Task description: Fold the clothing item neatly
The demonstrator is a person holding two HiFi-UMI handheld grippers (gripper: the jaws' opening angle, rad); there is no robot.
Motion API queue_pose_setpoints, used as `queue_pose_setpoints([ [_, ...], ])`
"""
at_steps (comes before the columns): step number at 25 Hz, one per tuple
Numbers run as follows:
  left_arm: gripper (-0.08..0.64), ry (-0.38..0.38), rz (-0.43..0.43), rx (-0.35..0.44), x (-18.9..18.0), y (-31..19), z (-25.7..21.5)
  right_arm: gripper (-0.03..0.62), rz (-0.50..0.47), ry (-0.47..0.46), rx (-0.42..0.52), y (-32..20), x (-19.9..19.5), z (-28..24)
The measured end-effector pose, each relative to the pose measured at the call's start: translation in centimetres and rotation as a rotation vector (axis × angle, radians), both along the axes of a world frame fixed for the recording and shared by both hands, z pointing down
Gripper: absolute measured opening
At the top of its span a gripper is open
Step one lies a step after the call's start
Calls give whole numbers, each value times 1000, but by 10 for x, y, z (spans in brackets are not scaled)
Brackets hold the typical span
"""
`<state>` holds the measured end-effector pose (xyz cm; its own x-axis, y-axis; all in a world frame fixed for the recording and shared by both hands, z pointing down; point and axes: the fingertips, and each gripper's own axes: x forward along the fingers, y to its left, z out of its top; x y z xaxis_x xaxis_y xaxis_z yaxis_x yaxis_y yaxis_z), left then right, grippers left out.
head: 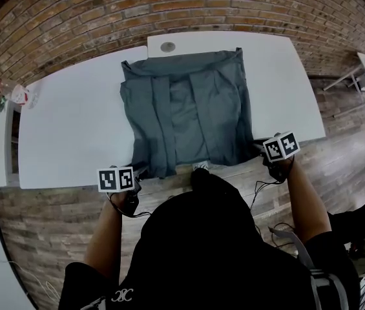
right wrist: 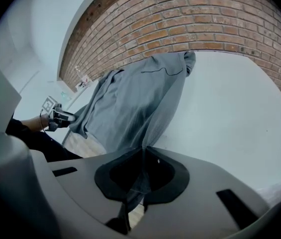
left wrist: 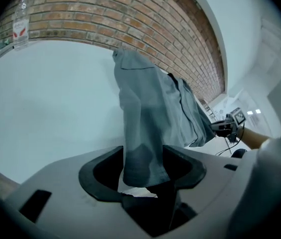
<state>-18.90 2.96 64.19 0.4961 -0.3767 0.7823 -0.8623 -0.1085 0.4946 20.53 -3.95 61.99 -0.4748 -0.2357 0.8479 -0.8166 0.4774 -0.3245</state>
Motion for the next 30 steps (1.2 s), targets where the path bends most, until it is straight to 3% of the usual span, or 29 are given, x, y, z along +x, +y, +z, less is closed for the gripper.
queue_pose_setpoints([
  [1,245,-9,-13,-16,-3,1,3,23,-2,-2,0,0,-1,-1],
  [4,14,-10,-49,-36,-11,3,4,23,-16,-29,-10,0,-5,-5],
  [8,7,123,-46,-42,0,4,-16,21,-66,-143,-21,7,-19,-22],
  [15,6,517,-2,77,41,-19,-124,21,-294,-512,-37,25,-78,-106],
  [20,6,627,-41,200,29,-69,-194,21,-395,-689,73,-8,-111,-179],
  [23,6,659,-131,278,3,-121,-223,21,-310,-759,169,-66,-111,-213],
  [26,7,621,-267,343,-34,-181,-240,21,-161,-777,259,-144,-96,-234],
  [30,6,483,-358,409,-76,-253,-241,21,23,-631,351,-257,-55,-228],
])
